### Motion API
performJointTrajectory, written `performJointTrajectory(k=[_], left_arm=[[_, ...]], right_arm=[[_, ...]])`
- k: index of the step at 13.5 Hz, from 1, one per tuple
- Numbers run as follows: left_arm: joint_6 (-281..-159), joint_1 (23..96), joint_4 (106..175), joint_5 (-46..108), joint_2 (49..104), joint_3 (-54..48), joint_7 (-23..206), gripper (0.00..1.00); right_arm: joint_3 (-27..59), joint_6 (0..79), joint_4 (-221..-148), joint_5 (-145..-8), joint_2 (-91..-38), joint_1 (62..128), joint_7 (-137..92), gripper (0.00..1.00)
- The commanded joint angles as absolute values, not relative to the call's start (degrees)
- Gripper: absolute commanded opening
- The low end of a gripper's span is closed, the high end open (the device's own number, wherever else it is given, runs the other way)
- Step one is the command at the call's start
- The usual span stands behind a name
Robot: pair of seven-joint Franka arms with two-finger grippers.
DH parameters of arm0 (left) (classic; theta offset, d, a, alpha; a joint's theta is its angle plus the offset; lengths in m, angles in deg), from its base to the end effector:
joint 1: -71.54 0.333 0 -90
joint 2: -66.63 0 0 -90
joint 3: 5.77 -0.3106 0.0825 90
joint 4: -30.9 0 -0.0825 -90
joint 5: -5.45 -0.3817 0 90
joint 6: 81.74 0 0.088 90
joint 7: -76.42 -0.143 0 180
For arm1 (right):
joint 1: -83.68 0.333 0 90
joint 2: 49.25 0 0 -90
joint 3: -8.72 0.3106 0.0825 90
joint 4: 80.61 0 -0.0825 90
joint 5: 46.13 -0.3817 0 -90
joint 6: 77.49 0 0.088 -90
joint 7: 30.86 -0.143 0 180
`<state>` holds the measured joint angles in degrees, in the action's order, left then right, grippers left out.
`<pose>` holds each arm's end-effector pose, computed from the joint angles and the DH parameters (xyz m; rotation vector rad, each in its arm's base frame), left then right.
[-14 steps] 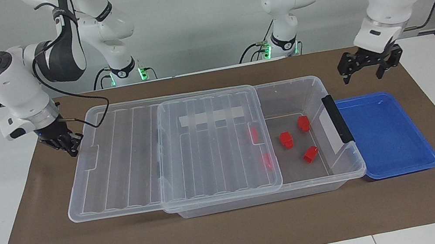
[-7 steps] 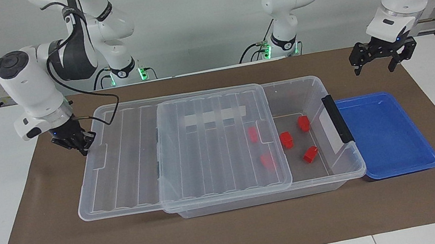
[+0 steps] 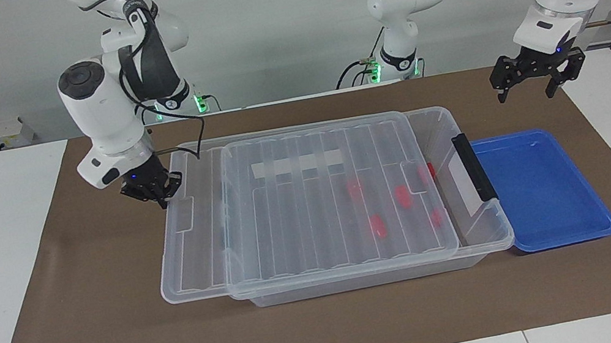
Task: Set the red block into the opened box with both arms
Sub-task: 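Reach the right gripper to the edge of the slid lid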
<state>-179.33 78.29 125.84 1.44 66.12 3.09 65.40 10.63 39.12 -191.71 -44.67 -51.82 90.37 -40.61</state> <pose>0.5624 -0.0119 0.5594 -3.0442 0.3617 -0.0757 0.5682 0.0835 0.4236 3.1273 -0.0146 0.0847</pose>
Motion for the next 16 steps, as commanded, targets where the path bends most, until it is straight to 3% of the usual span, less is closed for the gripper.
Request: performJointTrajectory(k=[1,5,10,16], left_arm=[[-179.2,77.9,127.8,2.2,64.1,2.6,65.1,1.00],[-179.3,77.7,127.7,2.2,64.0,2.9,65.1,1.00],[-179.1,78.7,127.8,2.2,64.0,2.6,65.1,1.00],[-179.1,78.7,127.8,2.2,64.0,2.7,65.1,1.00]], right_arm=[[10.7,39.8,-193.0,-45.3,-50.8,92.6,-39.7,0.00],[10.7,40.6,-193.6,-45.3,-51.1,96.2,-40.1,0.00],[10.8,45.3,-193.7,-45.3,-51.5,97.5,-39.7,0.00],[10.7,45.1,-193.5,-45.3,-51.6,98.0,-39.7,0.00]])
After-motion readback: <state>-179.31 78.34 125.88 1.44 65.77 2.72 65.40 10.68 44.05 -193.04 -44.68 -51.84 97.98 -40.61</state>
